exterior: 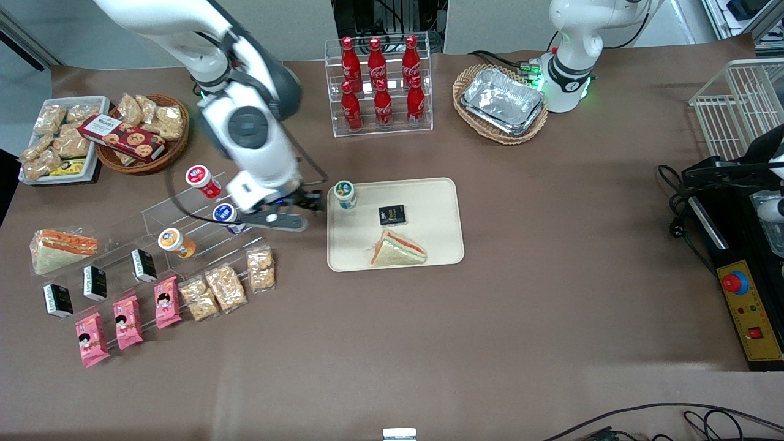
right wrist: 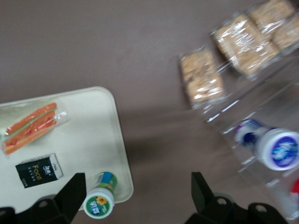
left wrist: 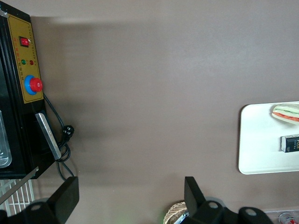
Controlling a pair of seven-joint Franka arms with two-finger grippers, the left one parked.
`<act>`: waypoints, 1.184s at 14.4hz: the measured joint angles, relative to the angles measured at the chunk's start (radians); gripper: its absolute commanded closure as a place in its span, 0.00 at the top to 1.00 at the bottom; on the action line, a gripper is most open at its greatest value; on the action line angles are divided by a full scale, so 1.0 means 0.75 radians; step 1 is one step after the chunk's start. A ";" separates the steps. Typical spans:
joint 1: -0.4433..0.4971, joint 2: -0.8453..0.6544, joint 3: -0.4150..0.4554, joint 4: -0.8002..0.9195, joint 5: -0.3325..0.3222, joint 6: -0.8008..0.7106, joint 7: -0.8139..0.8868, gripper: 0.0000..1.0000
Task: Place green gum on tray
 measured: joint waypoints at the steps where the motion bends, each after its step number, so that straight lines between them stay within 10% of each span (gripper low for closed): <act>1: -0.043 -0.015 -0.001 0.064 0.023 -0.086 -0.060 1.00; 12: -0.269 -0.036 -0.044 0.358 0.038 -0.433 -0.484 1.00; 17: -0.144 -0.159 -0.373 0.365 0.045 -0.477 -0.758 1.00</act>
